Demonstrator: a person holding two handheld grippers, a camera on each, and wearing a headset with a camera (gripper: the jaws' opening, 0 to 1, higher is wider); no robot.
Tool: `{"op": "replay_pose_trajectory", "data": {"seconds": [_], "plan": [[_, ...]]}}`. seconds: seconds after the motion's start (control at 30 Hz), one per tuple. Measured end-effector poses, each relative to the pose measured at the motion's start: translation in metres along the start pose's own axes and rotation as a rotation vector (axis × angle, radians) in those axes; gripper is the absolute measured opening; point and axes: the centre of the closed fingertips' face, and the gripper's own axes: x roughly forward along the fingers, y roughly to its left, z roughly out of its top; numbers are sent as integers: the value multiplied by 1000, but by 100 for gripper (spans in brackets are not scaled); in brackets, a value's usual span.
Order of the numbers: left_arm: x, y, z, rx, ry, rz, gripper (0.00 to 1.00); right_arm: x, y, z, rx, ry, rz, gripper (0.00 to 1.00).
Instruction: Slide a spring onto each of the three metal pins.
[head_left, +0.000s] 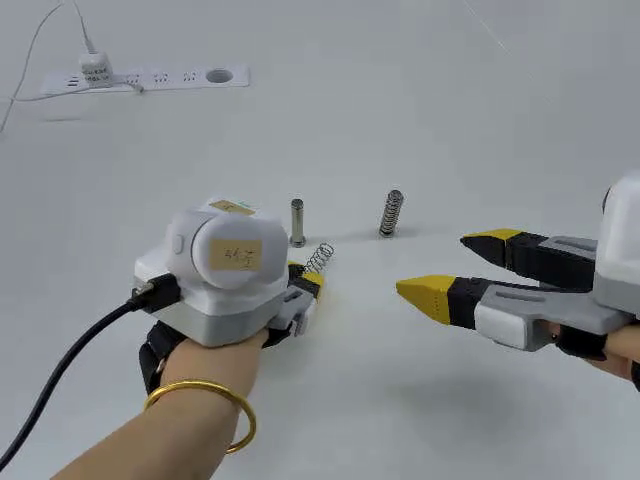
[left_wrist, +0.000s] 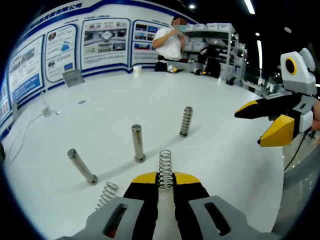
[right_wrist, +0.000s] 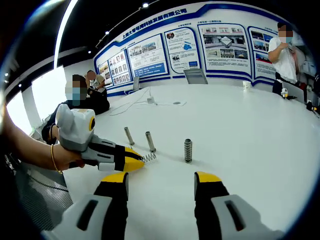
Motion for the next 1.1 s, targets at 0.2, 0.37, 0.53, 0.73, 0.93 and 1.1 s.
{"op": "replay_pose_trajectory", "data": {"seconds": [0.2, 0.37, 0.53, 0.73, 0.93, 1.1], "plan": [[-9, -3, 13, -11, -53, -13, 10, 2, 4, 9, 56, -28, 9, 52], [-17, -3, 20, -19, -86, -18, 10, 5, 8, 17, 83, -48, 20, 51], [-23, -5, 26, -27, -113, -26, 10, 9, 13, 23, 114, -67, 32, 49], [-31, -10, 35, -29, -151, -41, 10, 13, 18, 29, 149, -84, 42, 47], [-38, -15, 42, -34, -185, -58, 10, 16, 22, 38, 218, -118, 65, 43], [-44, -20, 48, -44, -219, -74, 10, 18, 26, 44, 298, -145, 91, 38]]}}
